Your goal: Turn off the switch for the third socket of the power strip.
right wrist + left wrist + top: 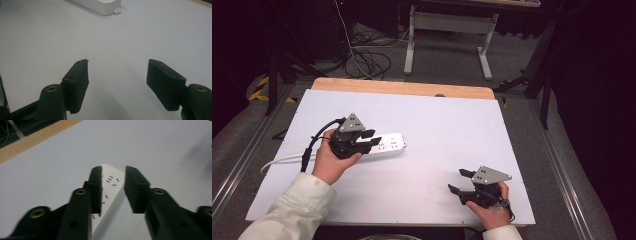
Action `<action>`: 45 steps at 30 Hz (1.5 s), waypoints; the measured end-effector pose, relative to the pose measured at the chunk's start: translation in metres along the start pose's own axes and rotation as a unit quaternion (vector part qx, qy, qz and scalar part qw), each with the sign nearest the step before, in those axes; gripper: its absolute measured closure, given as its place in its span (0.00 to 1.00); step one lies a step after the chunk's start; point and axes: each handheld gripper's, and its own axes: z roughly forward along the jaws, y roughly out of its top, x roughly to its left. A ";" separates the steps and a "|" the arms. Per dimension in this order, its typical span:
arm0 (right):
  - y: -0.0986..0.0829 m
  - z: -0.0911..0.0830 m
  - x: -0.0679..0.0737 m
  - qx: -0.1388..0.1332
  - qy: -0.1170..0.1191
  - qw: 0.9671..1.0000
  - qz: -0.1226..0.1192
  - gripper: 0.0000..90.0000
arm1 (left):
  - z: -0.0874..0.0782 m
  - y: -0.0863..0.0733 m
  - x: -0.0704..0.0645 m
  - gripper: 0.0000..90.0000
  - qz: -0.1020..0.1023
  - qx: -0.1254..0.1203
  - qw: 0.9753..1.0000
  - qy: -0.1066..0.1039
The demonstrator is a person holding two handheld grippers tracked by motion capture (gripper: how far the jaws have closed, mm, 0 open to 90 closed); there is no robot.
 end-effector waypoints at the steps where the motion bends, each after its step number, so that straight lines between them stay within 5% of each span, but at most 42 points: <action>1: 0.000 0.000 0.000 -0.001 0.000 1.000 0.000 0.38 | 0.002 0.000 0.001 0.84 -0.004 0.000 1.000 -0.002; 4: 0.000 -0.001 0.000 -0.004 0.001 1.000 0.003 0.38 | 0.007 0.002 0.005 1.00 -0.014 -0.001 1.000 -0.009; 10: 0.000 -0.001 -0.001 -0.008 0.005 1.000 0.005 0.38 | 0.020 0.003 0.012 1.00 -0.036 -0.010 0.999 -0.020; 19: -0.001 -0.001 -0.002 -0.011 0.010 1.000 0.009 0.38 | 0.048 -0.002 0.028 1.00 -0.052 -0.020 0.998 0.007; 35: -0.001 0.001 -0.001 -0.005 0.015 1.000 0.005 0.38 | 0.074 -0.009 0.035 1.00 -0.083 0.027 0.996 0.036; 45: -0.002 0.001 -0.001 -0.003 0.018 1.000 0.004 0.38 | 0.083 -0.012 0.036 1.00 -0.097 0.063 0.993 0.028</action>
